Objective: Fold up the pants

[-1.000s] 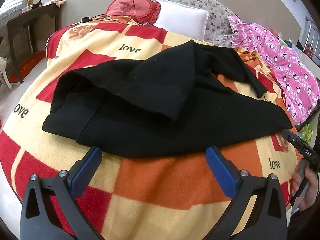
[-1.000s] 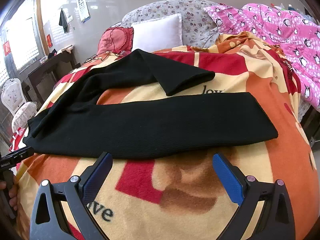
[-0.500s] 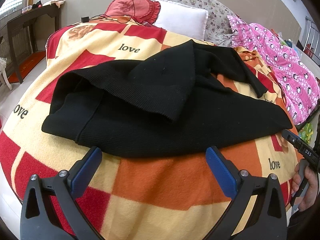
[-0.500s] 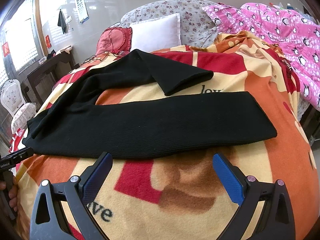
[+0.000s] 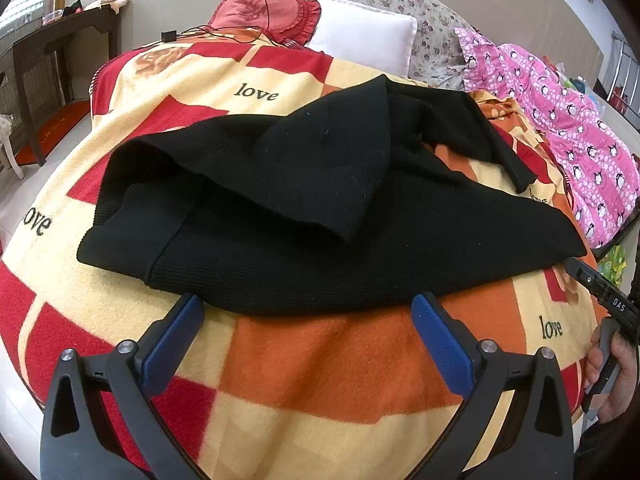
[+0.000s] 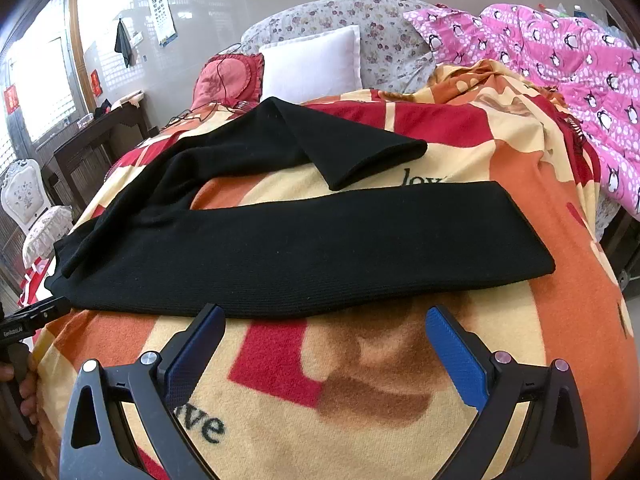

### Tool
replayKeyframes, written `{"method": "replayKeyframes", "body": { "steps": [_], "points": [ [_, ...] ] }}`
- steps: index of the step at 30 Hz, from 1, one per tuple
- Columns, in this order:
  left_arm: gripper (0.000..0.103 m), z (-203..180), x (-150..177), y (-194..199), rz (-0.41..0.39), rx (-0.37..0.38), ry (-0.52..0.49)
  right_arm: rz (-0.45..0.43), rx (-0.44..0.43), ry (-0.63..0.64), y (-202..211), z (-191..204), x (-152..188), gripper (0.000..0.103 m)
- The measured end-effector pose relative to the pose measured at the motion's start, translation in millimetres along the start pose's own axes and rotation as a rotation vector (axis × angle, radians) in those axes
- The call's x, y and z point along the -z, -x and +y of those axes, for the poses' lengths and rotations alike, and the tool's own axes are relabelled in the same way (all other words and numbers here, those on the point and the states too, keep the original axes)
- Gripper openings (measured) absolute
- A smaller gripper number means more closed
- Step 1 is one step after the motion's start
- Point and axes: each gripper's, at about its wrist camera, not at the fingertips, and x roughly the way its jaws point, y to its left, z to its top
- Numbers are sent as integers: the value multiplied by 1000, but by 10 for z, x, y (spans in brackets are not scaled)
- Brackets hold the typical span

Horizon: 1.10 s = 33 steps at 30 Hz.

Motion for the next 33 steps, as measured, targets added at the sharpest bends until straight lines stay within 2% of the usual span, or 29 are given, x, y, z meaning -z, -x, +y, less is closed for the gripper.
{"method": "replayKeyframes", "body": {
  "steps": [33],
  "points": [
    [103, 11, 7, 27, -4, 4, 7, -11, 23, -13, 17, -4, -20, 100]
  ]
}}
